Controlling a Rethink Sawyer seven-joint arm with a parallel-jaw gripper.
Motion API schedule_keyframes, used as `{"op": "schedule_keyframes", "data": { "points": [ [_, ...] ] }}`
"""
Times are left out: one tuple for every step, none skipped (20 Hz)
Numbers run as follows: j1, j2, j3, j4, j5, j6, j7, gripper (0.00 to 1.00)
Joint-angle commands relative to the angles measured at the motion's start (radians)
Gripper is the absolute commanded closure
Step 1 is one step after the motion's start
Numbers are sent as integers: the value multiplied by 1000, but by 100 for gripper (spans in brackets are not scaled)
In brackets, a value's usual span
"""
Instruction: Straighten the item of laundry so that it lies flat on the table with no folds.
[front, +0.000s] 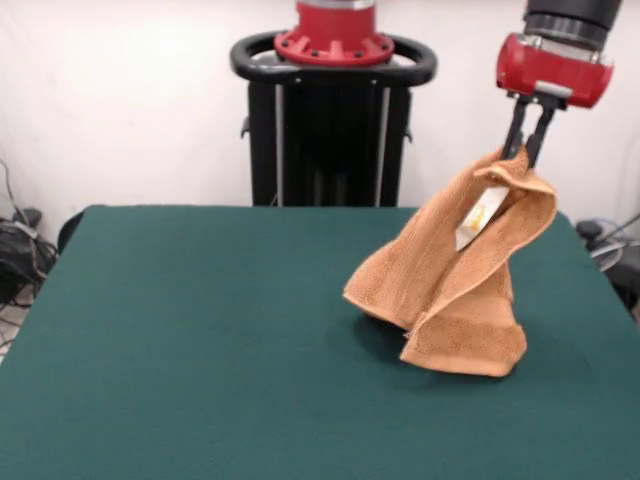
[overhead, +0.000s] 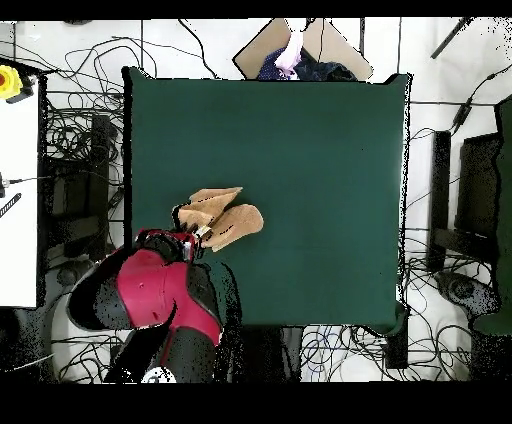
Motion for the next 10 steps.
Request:
{"op": "schedule_keyframes", "data": {
  "points": [
    [-144, -70, 165, 91, 116, 203, 66, 100],
    [-144, -66, 164, 93, 114, 198, 70, 100],
    [-144, -63, 163, 95, 112, 193, 74, 100],
    [-148, -59, 170, 105, 115, 176, 82, 100],
    [-148, -56, 173, 116, 114, 156, 92, 100],
    [-153, -58, 181, 133, 119, 138, 102, 100],
    [-161, -63, 192, 155, 124, 118, 105, 100],
    [-167, -70, 201, 180, 129, 99, 109, 100],
    [-175, -81, 213, 208, 135, 80, 112, 100],
    [-182, -92, 225, 236, 140, 61, 114, 100]
  ]
}}
